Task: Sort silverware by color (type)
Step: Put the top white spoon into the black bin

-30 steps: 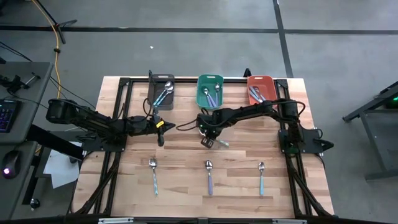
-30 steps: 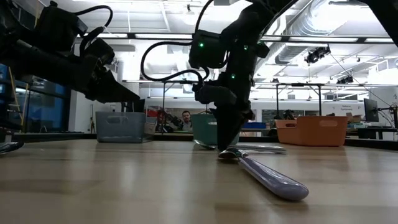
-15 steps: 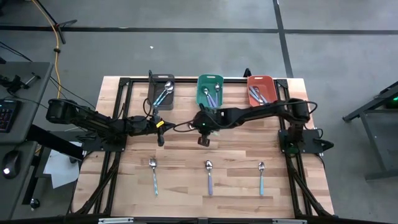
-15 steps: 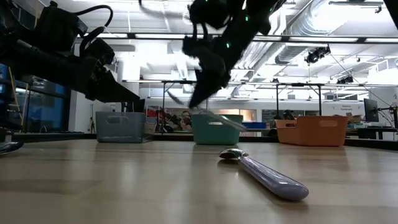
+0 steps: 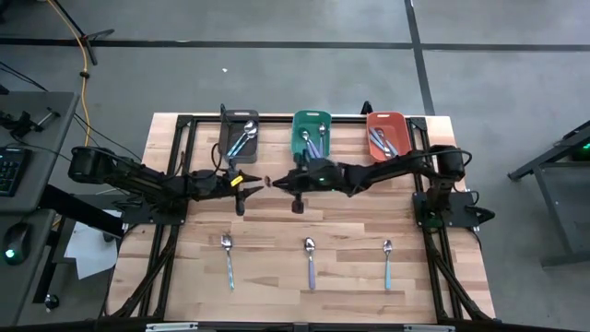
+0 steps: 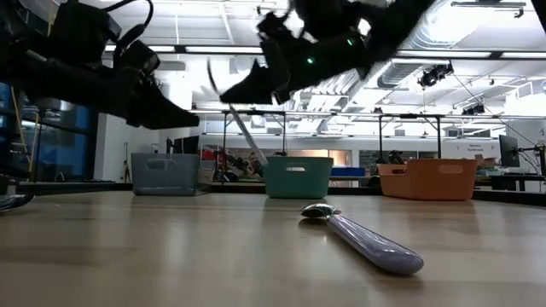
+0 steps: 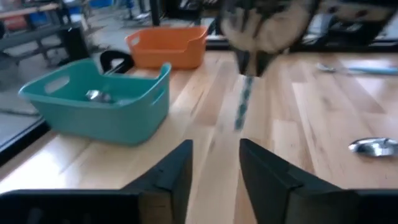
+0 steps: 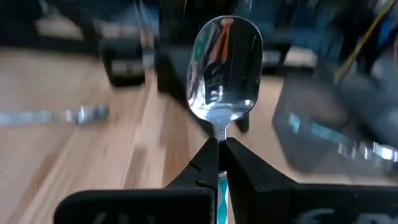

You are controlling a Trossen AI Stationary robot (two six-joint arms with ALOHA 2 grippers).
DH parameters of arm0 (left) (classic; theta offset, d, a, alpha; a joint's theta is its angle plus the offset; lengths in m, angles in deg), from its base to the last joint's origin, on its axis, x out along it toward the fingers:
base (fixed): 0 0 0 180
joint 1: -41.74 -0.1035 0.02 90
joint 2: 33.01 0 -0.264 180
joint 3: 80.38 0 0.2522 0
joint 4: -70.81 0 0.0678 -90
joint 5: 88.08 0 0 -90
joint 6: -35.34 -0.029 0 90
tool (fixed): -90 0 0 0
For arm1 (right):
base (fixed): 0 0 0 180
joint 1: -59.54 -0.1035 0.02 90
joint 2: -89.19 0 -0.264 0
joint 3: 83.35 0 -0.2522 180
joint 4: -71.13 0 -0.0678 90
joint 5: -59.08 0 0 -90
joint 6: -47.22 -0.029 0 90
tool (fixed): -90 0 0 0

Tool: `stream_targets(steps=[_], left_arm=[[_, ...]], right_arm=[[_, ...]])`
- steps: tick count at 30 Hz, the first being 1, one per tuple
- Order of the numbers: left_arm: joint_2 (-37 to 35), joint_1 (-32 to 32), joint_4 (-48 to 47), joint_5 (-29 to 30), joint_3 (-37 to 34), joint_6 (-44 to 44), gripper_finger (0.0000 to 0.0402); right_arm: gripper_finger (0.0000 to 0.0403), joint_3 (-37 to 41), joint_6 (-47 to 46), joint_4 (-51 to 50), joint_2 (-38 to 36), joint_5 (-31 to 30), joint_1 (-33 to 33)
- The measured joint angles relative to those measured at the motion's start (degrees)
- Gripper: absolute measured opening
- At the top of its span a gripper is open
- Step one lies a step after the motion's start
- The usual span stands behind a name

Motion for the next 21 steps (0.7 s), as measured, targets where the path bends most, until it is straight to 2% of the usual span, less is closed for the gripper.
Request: stream_targets(steps=[5, 8, 13, 21], left_arm=[[0.03, -0.01, 0.75, -5.11, 1.96, -2.03, 0.0160], [0.62, 0.11, 1.81, -5.84, 3.22, -3.82, 0.0174], [4.39, 0.12, 5.61, -7.11, 6.09, -5.43, 0.0187], [13.02, 1.62, 12.65, -7.57, 11.64, -9.62, 0.0189]], right_arm=[[0.0000, 9.64, -0.68, 24.36, 0.00, 0.86, 0.22], [0.0000, 12.50, -1.44, 32.88, -0.02, 1.49, 0.21], [0.0000, 13.44, -1.44, 37.58, -0.05, 1.82, 0.10], [0.0000, 12.66, -1.01, 37.37, -0.07, 2.10, -0.20]])
